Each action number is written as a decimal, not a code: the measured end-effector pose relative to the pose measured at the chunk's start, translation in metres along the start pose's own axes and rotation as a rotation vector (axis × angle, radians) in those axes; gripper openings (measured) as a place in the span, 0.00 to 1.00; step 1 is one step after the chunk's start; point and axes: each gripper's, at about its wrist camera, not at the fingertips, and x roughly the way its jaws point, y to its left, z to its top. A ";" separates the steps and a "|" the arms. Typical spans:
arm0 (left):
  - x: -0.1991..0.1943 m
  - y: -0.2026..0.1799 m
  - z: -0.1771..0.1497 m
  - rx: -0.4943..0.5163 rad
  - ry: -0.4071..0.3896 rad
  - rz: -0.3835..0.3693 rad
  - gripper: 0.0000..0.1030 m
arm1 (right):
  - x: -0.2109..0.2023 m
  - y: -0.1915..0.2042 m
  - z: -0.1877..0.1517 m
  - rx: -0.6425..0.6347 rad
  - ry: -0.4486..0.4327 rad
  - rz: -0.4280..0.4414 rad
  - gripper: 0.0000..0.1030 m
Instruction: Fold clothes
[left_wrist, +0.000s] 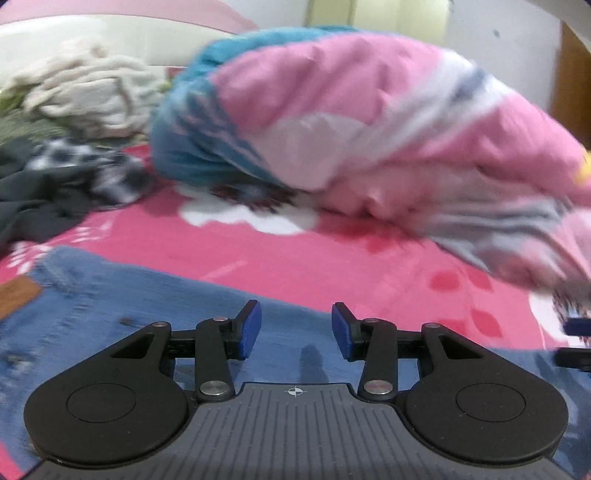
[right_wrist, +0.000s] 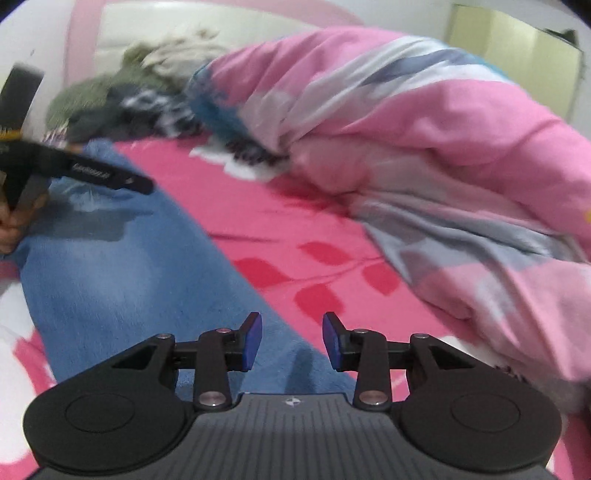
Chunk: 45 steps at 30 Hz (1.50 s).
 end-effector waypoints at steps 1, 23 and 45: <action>0.003 -0.005 -0.002 0.015 0.009 0.002 0.41 | 0.008 0.001 -0.001 -0.005 0.011 0.007 0.36; 0.027 -0.022 -0.013 0.104 0.058 0.073 0.41 | 0.017 -0.013 -0.009 0.052 0.013 -0.028 0.16; 0.028 -0.024 -0.012 0.104 0.056 0.082 0.41 | 0.006 -0.011 -0.028 -0.011 0.066 -0.152 0.02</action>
